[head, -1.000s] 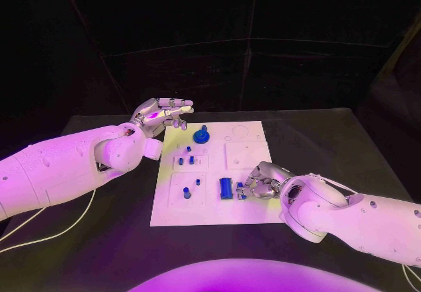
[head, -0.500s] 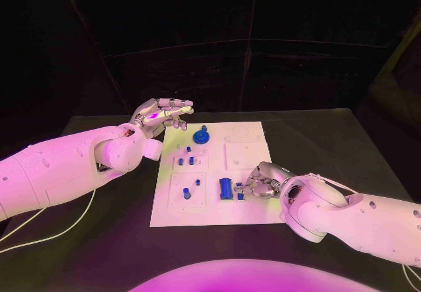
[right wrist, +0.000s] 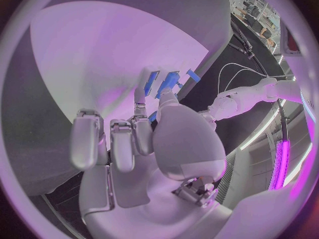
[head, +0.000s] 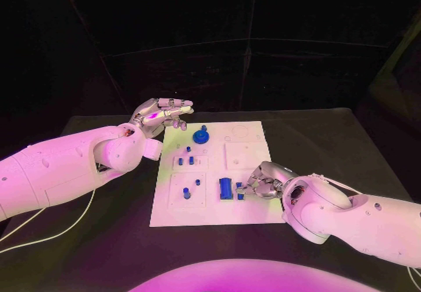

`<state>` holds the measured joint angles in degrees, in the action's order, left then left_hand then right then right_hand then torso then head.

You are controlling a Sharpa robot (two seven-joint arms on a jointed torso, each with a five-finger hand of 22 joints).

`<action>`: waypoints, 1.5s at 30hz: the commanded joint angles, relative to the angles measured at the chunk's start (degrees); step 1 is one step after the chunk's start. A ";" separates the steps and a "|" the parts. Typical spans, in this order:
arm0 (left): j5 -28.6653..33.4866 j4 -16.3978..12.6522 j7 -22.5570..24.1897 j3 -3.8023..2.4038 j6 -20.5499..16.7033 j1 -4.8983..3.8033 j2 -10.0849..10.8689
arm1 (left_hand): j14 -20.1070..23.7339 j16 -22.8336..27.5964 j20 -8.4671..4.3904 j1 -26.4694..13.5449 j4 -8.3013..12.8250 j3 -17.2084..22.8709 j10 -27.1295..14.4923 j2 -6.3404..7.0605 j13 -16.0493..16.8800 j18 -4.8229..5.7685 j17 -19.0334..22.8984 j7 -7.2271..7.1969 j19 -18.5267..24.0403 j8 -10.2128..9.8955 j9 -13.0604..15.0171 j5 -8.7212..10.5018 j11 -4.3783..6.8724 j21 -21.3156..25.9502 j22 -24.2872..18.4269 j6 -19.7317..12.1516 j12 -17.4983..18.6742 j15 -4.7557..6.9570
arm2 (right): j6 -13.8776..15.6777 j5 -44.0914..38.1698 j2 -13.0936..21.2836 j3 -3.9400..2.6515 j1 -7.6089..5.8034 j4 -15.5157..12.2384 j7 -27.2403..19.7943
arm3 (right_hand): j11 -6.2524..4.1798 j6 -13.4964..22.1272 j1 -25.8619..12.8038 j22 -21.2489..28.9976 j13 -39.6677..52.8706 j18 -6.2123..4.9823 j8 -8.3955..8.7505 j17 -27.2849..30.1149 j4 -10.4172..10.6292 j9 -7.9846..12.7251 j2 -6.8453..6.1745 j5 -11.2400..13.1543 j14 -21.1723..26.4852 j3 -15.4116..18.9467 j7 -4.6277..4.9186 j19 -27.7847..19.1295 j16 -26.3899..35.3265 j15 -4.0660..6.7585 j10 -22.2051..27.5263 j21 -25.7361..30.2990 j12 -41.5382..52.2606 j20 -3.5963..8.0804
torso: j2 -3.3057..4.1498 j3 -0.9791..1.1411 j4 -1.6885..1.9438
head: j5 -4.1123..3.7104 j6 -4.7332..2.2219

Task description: Assemble the parts on the task board

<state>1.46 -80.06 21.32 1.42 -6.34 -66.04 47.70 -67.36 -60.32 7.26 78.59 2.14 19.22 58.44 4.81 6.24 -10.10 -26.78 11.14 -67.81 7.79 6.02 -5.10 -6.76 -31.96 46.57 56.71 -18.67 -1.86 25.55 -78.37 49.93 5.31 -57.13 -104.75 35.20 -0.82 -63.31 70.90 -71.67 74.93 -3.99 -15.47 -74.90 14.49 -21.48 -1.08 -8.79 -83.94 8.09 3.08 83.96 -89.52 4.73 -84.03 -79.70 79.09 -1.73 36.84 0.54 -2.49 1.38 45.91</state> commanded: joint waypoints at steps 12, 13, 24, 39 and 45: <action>0.13 0.17 0.64 -0.03 0.42 -0.06 -0.08 | 0.38 -0.24 0.11 -0.03 -0.01 -0.29 -0.39 -0.50 0.04 -0.33 0.08 -0.15 0.46 0.34 -0.07 -0.20 0.00 0.38 -0.07 -0.47 -0.33 0.09 | 3.29 17.03 6.23 -0.08 -0.78 -1.40 -22.22 | 2.23 6.78 7.16 8.57 -1.41 -1.27 4.14 -8.96 -3.00 0.98 1.22 -3.65 -4.46 0.92 3.10 -2.83 3.98 -1.85 6.42 5.98 -10.36 -1.21 | -0.37 -0.03 -0.04 | -0.53 -0.83; 0.13 0.24 0.72 -0.02 0.39 -0.05 -0.12 | 0.40 -0.28 0.13 -0.09 -0.05 -0.35 -0.46 -0.51 0.03 -0.33 0.11 -0.14 0.46 0.39 -0.07 -0.19 -0.01 0.40 -0.10 -0.52 -0.42 0.08 | 3.34 19.29 6.49 -0.09 -1.03 -1.09 -23.90 | 2.39 7.16 7.72 10.85 -3.31 -1.71 4.40 -7.42 -3.24 1.08 1.33 -3.87 -3.98 0.91 3.27 -3.76 5.22 -1.98 8.10 7.57 -12.91 -1.32 | -0.45 -0.04 -0.06 | -0.58 -0.88; 0.43 3.77 3.10 0.84 -1.67 0.39 -1.71 | 3.60 2.27 0.30 -1.71 -1.31 -1.80 -0.22 -0.44 -0.03 -0.34 1.80 -1.06 3.10 1.31 -0.01 -0.14 0.47 2.62 -1.40 -0.71 -1.54 0.11 | -1.79 54.54 4.21 -0.19 -6.69 14.16 -49.54 | 7.39 13.74 19.74 46.41 -37.14 -5.91 9.21 32.99 -7.97 4.97 4.27 -2.05 22.06 -2.80 8.31 -25.54 50.41 -7.19 32.97 42.69 -54.13 -5.24 | -3.64 -0.33 -0.11 | -2.03 -2.40; 2.75 12.09 6.85 0.91 -5.09 1.28 -6.29 | 14.85 42.93 8.49 -0.93 -4.45 -5.67 -2.42 -0.82 -2.60 -0.64 19.79 -0.82 24.86 -0.88 -2.25 -0.15 -3.74 27.81 -22.42 -3.73 9.61 -6.87 | -10.63 67.41 -9.07 -2.29 -7.88 36.20 -58.88 | 10.10 9.85 16.19 62.54 -68.95 -6.44 11.82 63.09 -7.46 14.15 3.59 3.55 23.21 -5.25 8.83 -27.64 82.57 -11.59 24.95 66.61 -72.92 -11.45 | -5.81 -0.21 -0.66 | -2.07 -5.79; 2.92 13.26 7.27 0.90 -5.62 1.84 -7.32 | 13.06 48.15 8.79 -0.03 -4.55 -7.90 -2.78 -1.72 -2.64 -0.51 21.63 -0.79 24.42 -1.88 -2.28 -0.19 -4.14 28.11 -26.20 -3.58 12.38 -7.41 | -11.66 67.91 -11.29 -2.42 -7.90 39.23 -59.63 | 9.89 8.94 15.11 65.73 -71.39 -6.56 11.78 67.71 -10.08 16.08 4.72 2.79 20.01 -4.93 8.69 -24.09 85.55 -11.47 22.64 70.45 -75.04 -11.09 | -6.03 -0.04 -0.27 | -2.05 -6.45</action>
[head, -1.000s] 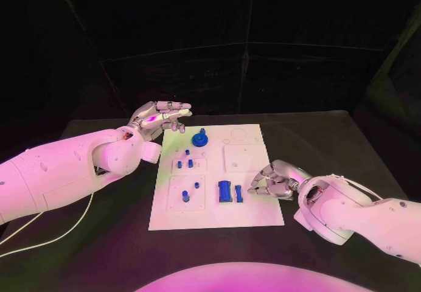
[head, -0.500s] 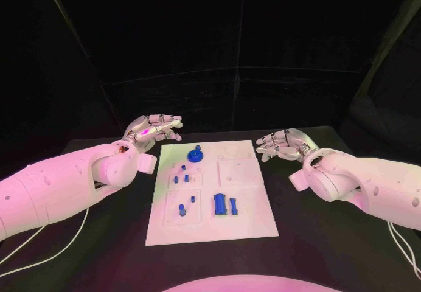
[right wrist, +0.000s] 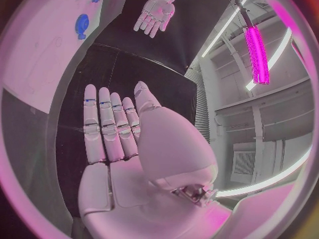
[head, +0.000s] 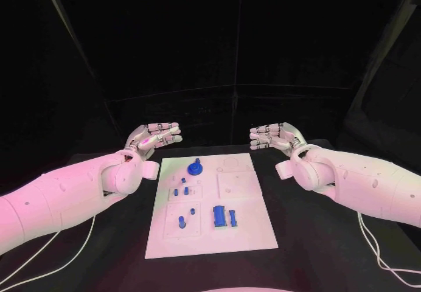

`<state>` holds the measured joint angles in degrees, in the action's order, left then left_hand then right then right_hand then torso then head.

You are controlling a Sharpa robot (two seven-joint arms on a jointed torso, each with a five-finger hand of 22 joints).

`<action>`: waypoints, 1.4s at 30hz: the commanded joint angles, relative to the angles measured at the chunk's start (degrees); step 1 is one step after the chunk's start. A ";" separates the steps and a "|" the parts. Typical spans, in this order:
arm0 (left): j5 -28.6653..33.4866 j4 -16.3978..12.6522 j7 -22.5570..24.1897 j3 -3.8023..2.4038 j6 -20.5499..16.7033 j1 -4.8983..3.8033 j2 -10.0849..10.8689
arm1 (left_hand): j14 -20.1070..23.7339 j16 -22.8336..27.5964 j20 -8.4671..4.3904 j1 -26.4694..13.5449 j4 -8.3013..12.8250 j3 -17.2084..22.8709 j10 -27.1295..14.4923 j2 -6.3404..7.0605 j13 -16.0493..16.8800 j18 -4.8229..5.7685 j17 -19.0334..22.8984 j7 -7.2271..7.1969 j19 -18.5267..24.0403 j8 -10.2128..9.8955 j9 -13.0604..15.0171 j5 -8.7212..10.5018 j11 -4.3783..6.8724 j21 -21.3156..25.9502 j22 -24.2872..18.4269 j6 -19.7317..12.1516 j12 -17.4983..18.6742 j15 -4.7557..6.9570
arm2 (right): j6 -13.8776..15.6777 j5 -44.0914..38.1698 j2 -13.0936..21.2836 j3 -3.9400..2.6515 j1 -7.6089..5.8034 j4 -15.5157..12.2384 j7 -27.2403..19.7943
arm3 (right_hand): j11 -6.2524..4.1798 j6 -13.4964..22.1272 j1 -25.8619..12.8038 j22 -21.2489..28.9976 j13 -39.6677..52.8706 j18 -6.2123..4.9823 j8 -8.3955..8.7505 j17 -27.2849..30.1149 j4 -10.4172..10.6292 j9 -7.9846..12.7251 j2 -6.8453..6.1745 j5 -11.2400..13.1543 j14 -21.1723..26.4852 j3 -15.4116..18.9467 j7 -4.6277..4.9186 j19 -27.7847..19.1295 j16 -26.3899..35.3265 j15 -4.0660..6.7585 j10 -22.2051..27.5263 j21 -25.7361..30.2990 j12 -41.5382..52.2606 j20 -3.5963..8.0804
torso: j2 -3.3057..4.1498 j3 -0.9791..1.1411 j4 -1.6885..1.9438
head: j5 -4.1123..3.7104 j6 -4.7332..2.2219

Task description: Assemble the parts on the task board

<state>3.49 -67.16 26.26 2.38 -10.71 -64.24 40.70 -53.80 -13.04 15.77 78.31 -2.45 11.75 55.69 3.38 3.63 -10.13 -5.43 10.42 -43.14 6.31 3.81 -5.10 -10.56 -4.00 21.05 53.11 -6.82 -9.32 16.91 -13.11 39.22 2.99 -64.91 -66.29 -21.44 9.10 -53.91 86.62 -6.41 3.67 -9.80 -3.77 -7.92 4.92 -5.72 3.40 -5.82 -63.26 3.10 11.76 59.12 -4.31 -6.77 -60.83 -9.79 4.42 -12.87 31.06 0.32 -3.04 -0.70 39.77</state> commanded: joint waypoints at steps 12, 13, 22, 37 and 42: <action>-0.73 -4.93 0.90 -0.53 -7.63 0.99 0.74 | 28.14 7.48 -8.19 -41.15 2.45 -6.41 -29.59 -3.38 -3.63 4.58 5.43 -5.39 22.61 -6.31 -3.81 5.10 5.42 4.00 -11.55 -28.16 6.82 4.93 | 7.12 3.81 1.23 -0.83 1.29 -6.08 -2.50 | -4.82 28.08 -45.79 6.41 -3.67 4.26 3.77 7.92 -4.92 5.72 -3.40 5.82 32.74 -3.10 -6.16 -30.53 4.31 6.77 31.59 5.48 -4.42 6.81 | 0.06 -0.21 2.06 | 0.47 -3.67; -0.87 -5.85 1.04 -0.63 -8.96 1.15 0.91 | 29.14 7.68 -8.49 -42.60 2.45 -6.62 -30.61 -3.38 -3.63 4.58 5.43 -5.59 23.41 -6.31 -3.81 5.10 5.62 4.00 -11.92 -29.14 6.82 5.10 | 8.45 4.42 1.51 -0.97 1.52 -7.24 -2.89 | -4.98 29.01 -47.27 6.41 -3.67 4.54 3.77 7.92 -4.92 5.72 -3.40 5.82 33.85 -3.10 -6.37 -31.57 4.31 6.77 32.65 5.62 -4.42 7.03 | 0.07 -0.23 2.29 | 0.52 -4.08; -2.47 -16.23 2.57 -1.70 -23.92 2.94 2.79 | 36.42 13.04 -10.65 -53.13 2.45 -11.75 -37.99 -3.38 -3.63 5.81 5.43 -10.42 29.22 -6.31 -3.81 5.10 10.56 4.00 -14.60 -36.19 6.82 9.32 | 21.79 10.60 4.33 -2.41 3.82 -18.92 -6.77 | -9.10 36.30 -58.79 6.41 -3.67 5.49 3.77 7.92 -4.92 5.72 -3.40 5.82 42.46 -3.10 -11.76 -39.63 4.31 6.77 40.89 9.79 -4.42 8.75 | 0.12 -0.32 3.04 | 0.70 -5.39; -3.49 -22.80 3.53 -2.38 -33.41 4.08 3.99 | 44.62 13.04 -15.77 -65.00 2.45 -11.75 -46.34 -3.38 -3.63 10.13 5.43 -10.42 35.67 -6.31 -3.81 5.10 10.56 4.00 -21.05 -44.17 6.82 9.32 | 27.21 13.11 5.47 -2.99 4.75 -23.67 -8.35 | -9.10 44.54 -71.81 6.41 -3.67 9.80 3.77 7.92 -4.92 5.72 -3.40 5.82 52.21 -3.10 -11.76 -48.76 4.31 6.77 50.20 9.79 -4.42 12.87 | 0.12 -0.32 3.04 | 0.70 -5.39; -3.49 -22.80 3.53 -2.38 -33.41 4.08 3.99 | 46.40 13.04 -15.77 -67.57 2.45 -11.75 -48.13 -3.38 -3.63 10.13 5.43 -10.42 37.16 -6.31 -3.81 5.10 10.56 4.00 -21.05 -45.92 6.82 9.32 | 27.21 13.11 5.47 -2.99 4.75 -23.67 -8.35 | -9.10 46.27 -74.52 6.41 -3.67 9.80 3.77 7.92 -4.92 5.72 -3.40 5.82 54.25 -3.10 -11.76 -50.68 4.31 6.77 52.17 9.79 -4.42 12.87 | 0.12 -0.32 3.04 | 0.70 -5.39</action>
<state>0.95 -89.83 28.16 0.09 -42.51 -60.07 44.68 -10.01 -0.39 0.44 14.54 0.02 0.46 10.20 -0.01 0.07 -1.22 -0.06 0.10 -8.13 0.23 0.08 -0.22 -0.10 -0.23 1.23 9.77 -0.40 -0.02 42.89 -0.49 44.68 0.06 -60.06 -89.80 -28.59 0.10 -10.24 16.22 -0.08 0.08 -1.26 -0.23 -0.07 0.43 -0.05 0.02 -0.36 -12.08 0.00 0.13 11.33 -0.27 -0.05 -11.60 -0.38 0.21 -0.19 31.18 -0.01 0.00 0.00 34.37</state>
